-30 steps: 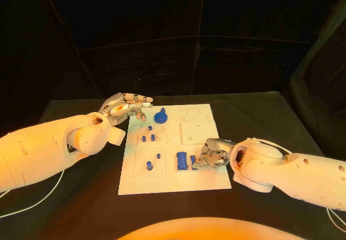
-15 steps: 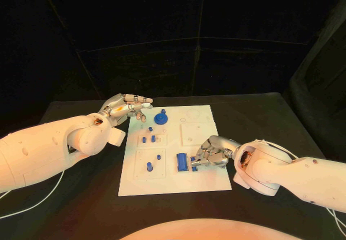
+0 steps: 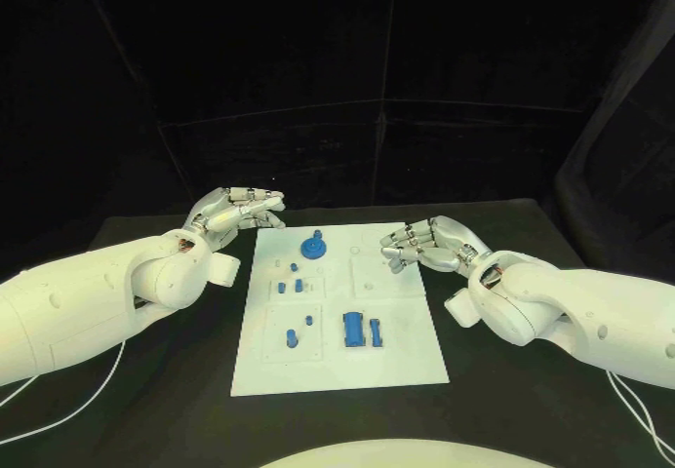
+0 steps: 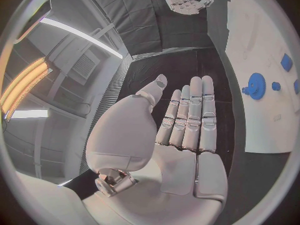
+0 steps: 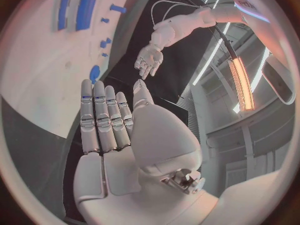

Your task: Assemble the parts on the task board

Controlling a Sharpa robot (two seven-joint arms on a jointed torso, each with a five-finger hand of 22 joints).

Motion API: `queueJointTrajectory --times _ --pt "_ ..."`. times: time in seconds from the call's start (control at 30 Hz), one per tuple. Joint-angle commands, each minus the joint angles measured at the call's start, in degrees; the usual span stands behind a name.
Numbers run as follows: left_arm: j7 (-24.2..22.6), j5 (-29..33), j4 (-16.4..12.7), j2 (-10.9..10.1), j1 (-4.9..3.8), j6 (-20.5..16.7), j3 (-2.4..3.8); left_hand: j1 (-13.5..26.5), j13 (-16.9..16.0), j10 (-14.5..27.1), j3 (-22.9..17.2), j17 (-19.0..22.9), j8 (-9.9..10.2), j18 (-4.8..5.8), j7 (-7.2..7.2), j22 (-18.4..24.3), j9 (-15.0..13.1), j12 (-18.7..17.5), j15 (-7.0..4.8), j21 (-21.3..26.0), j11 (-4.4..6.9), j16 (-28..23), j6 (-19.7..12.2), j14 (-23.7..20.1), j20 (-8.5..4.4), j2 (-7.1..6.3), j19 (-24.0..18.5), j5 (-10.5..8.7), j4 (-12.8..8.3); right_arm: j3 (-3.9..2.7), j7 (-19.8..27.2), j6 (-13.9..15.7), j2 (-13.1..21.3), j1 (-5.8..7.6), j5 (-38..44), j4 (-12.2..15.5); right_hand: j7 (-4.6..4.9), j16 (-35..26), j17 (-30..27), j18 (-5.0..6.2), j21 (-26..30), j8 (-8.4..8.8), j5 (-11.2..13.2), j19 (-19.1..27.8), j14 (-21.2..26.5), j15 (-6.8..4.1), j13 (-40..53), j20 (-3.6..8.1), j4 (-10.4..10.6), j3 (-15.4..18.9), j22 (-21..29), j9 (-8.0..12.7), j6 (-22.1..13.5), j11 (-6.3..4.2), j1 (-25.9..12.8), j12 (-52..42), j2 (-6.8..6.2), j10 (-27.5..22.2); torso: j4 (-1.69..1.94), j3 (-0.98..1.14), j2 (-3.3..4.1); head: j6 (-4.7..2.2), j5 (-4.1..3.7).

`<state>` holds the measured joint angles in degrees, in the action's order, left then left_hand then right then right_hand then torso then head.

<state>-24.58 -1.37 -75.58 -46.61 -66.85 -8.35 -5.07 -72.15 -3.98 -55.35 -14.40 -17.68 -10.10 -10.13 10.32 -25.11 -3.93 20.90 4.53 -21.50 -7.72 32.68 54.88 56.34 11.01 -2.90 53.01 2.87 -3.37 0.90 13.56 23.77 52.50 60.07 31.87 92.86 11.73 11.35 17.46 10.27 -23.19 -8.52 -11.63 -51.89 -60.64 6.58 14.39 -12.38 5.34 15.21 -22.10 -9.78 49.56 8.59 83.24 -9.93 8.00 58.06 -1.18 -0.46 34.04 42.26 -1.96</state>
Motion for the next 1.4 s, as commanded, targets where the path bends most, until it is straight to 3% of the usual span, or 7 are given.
queueJointTrajectory --times 0.03,0.4,0.43,0.67,0.87,0.9,1.4 --pt "-4.34 3.55 0.77 0.32 0.09 -0.95 0.08 -0.33 0.41 -0.86 0.85 2.44 0.76 -0.19 0.05 2.98 0.12 -2.23 0.92 3.87 -0.08 -5.32 0.17 0.05 0.87 0.67 -2.3 -0.11 0.2 -0.27 11.0 -0.99 -2.1 0.6 -13.27 -4.23 -0.38 -2.26 -2.57 0.31 1.84 1.09 0.25 -2.59 -2.41 -0.31 -3.44 0.38 -1.39 -0.64 1.85 1.23 0.81 0.27 -0.31 1.01 0.57 0.89 0.11 -0.32 -1.14 -1.14 0.05" --pt "-5.05 4.63 4.18 2.88 0.97 -2.44 0.11 -1.25 0.44 0.72 3.89 9.36 3.95 -0.42 -1.33 11.43 0.19 -10.6 4.84 14.91 -3.1 -19.06 -0.7 -4.73 5.21 1.57 -12.59 -0.15 0.52 -1.36 14.71 -6.79 -9.5 1.04 -16.6 -16.07 0.12 -7.63 -9.71 0.03 8.71 4.33 2.38 -5.01 -3.27 0.28 -10.54 -0.34 -5.77 -1.91 7.76 3.89 3.2 0.61 -2.46 4.08 0.24 2.48 0.27 0.09 -1.87 -3.68 0.92" --pt "-2.96 3.25 3.9 2.75 0.98 -1.17 0.03 20.87 3.98 17.16 6.78 11.67 5.67 3.03 -3.82 15.36 3.93 -13.46 2.07 16.71 0.4 -22.81 -16.91 -19.92 0.39 2.9 -24.45 -2.87 3.37 -1.3 11.08 -3.51 -9.1 0.92 -13.72 -15.38 -3.49 -11.35 -11.52 -3.1 12.47 8.52 4.97 11.78 15.34 -1.91 -14.39 3.68 -5.34 -5.88 11.67 5.51 -12.98 -2.46 -26.33 5.6 -2.26 -15.54 0.19 -0.09 -1.8 -3.26 0.73" --pt "-3.17 3.07 2.16 2.67 1.53 -4.46 0.51 31.82 3.98 25.39 8.51 13.14 10.1 3.95 -5.36 17.63 3.93 -15.31 0.64 21.5 1.8 -25.28 -25.14 -27.99 -2.06 2.9 -30.78 -2.87 3.37 -1.25 11.79 -0.22 -8.92 0.81 -16.22 -13.66 -5.16 -11.35 -13.27 -4.07 15.26 8.52 6.51 20.63 25.62 -6.58 -14.39 5.35 -5.34 -7.92 14.26 9.78 -20.58 -3.55 -38.89 9.93 -3.44 -24.85 0.54 0.1 -2.17 -4.91 1.17" --pt "-3.6 2.71 -1.3 2.51 2.61 -11.02 1.47 39.66 3.98 31.22 9.62 17.68 10.1 4.57 -10.32 19.09 3.93 -16.39 -0.37 21.5 2.95 -26.68 -30.92 -33.49 -3.8 2.9 -35.1 -2.87 3.37 -1.14 13.21 6.34 -8.57 0.58 -21.21 -10.23 -6.4 -11.35 -17.46 -4.7 16.76 8.52 7.46 26.49 32.16 -6.58 -14.39 6.66 -5.34 -9.29 15.73 9.78 -26.01 -4.49 -47.17 9.93 -8.0 -31.06 1.03 0.38 -2.7 -7.21 1.78" --pt "-3.7 2.63 -2.11 2.48 2.86 -12.55 1.69 40.85 3.98 32.11 9.82 17.68 10.1 5.0 -10.32 19.3 3.93 -16.57 -4.53 21.5 3.12 -26.94 -31.8 -34.33 -4.07 2.9 -35.76 -2.87 3.37 -1.11 13.54 7.87 -8.49 0.52 -22.38 -9.43 -6.6 -11.35 -17.46 -5.29 17.01 8.52 11.63 27.46 33.26 -6.58 -14.39 6.89 -5.34 -9.52 15.97 9.78 -26.92 -8.59 -48.56 9.93 -8.0 -32.1 1.08 0.41 -2.76 -7.45 1.85" --pt "-5.12 1.44 -13.66 1.95 6.47 -34.43 4.87 55.58 3.98 43.01 14.4 17.68 10.1 10.13 -10.32 25.11 3.93 -20.9 -4.53 21.5 7.72 -32.68 -42.65 -44.7 -11.01 2.9 -43.88 -2.87 3.37 -0.9 16.24 20.35 -7.81 0.09 -31.87 -2.9 -11.73 -11.35 -17.46 -10.27 23.19 8.52 11.63 38.89 46.09 -6.58 -14.39 12.38 -5.34 -15.21 22.1 9.78 -37.54 -8.59 -64.81 9.93 -8.0 -44.24 1.18 0.46 -2.86 -7.88 1.96"
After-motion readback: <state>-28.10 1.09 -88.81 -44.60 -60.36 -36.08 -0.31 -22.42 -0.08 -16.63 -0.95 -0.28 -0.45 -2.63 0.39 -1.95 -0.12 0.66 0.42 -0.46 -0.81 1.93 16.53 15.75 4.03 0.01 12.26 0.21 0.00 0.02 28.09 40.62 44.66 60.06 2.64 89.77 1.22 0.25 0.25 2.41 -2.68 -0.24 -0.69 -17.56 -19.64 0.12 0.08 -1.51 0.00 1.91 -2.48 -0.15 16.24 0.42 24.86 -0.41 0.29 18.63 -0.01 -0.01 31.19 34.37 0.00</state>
